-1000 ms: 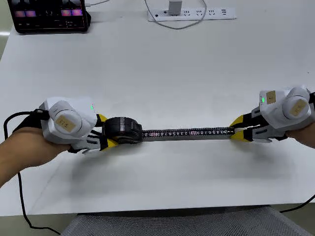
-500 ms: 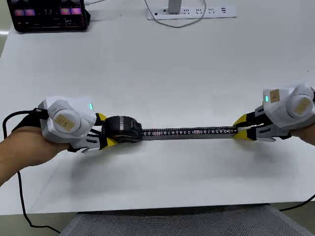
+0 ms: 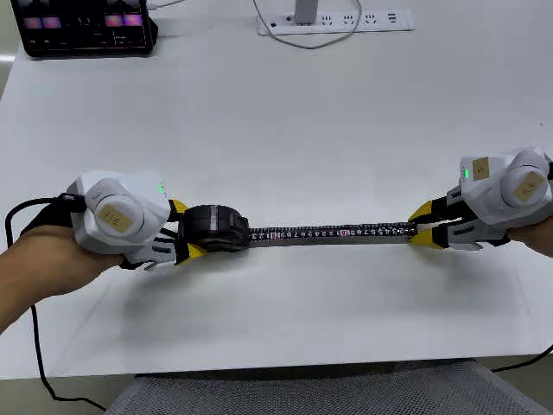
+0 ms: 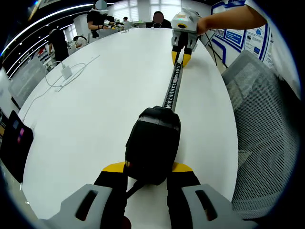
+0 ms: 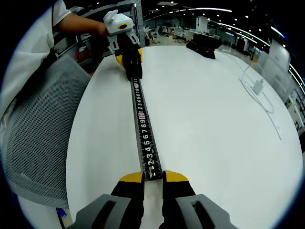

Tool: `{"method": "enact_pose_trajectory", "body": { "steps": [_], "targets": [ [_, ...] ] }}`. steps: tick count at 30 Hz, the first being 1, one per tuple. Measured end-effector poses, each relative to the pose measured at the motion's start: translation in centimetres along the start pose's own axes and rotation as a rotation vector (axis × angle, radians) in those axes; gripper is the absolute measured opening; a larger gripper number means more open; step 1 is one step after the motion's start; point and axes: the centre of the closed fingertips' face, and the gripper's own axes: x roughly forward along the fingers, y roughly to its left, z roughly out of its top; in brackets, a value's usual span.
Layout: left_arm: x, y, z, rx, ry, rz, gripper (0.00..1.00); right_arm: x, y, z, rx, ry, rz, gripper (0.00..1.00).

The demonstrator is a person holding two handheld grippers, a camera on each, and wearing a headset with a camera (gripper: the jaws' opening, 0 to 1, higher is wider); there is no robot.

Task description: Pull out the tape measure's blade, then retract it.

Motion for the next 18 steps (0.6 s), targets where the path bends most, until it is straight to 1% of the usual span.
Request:
{"method": "enact_pose_trajectory", "body": {
  "steps": [8, 12, 18],
  "targets": [
    [0.03, 0.04, 0.12, -0.029, -0.001, 0.003, 0.28, -0.08, 0.20, 0.06, -0.025, 0.020, -0.007, 0.12],
    [0.02, 0.09, 0.09, -0.046, 0.003, 0.005, 0.29, -0.05, 0.20, 0.00, -0.018, 0.022, -0.007, 0.12],
    [-0.03, 0.06, 0.10, -0.036, 0.003, 0.007, 0.29, -0.07, 0.35, 0.06, -0.019, 0.022, -0.006, 0.12]
  ]
}}
